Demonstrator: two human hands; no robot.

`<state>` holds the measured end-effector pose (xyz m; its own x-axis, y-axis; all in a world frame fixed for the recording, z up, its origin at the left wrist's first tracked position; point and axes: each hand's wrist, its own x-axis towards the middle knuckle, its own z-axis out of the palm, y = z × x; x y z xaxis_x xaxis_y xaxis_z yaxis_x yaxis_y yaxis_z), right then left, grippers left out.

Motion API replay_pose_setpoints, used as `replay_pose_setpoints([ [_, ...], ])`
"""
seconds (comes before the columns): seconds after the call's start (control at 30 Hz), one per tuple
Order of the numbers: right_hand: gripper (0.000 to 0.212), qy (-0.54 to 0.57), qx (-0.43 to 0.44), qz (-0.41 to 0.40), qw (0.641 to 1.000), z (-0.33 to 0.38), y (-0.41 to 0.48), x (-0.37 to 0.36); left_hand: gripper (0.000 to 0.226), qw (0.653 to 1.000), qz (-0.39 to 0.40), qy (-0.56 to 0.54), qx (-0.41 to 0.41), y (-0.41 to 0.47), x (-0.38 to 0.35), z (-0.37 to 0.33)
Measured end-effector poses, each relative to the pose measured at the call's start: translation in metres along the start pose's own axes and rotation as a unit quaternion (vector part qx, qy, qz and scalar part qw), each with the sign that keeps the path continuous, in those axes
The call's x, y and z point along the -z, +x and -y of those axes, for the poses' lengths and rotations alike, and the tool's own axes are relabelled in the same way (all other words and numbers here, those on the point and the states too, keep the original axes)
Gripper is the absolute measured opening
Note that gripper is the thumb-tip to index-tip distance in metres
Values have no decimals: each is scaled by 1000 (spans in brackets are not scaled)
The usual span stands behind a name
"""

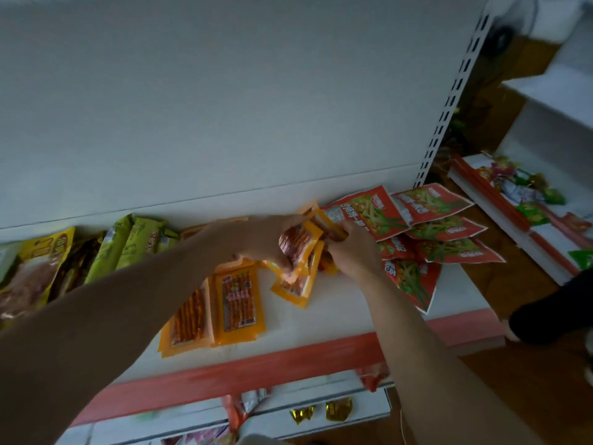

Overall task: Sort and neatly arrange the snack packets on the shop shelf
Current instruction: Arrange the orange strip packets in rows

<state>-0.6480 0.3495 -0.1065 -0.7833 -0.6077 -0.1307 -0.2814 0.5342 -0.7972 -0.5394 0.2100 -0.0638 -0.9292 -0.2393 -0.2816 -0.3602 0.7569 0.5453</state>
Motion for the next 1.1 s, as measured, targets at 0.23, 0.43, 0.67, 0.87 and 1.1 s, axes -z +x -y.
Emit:
replay_pose_setpoints([
  [0.23, 5, 223, -31, 31, 974, 17, -8, 26, 59, 978, -124, -164, -42, -3, 19, -6],
  [0.43, 11, 528, -47, 20, 848, 18, -29, 40, 65, 878, -308, -366, -13, -31, 13, -5],
  [0.67, 34, 524, 17, 129, 842, 36, -50, 22, 73, 841, -295, -454, 3, -72, -2, -8],
  [0.87, 36, 608, -25, 53, 792, 28, -56, 11, 64, 820, -355, -446, 55, -102, -12, 6],
  [1.1, 40, 535, -20, 197, 821, 53, -73, -14, 72, 809, -297, -508, 13, -126, -9, 7],
])
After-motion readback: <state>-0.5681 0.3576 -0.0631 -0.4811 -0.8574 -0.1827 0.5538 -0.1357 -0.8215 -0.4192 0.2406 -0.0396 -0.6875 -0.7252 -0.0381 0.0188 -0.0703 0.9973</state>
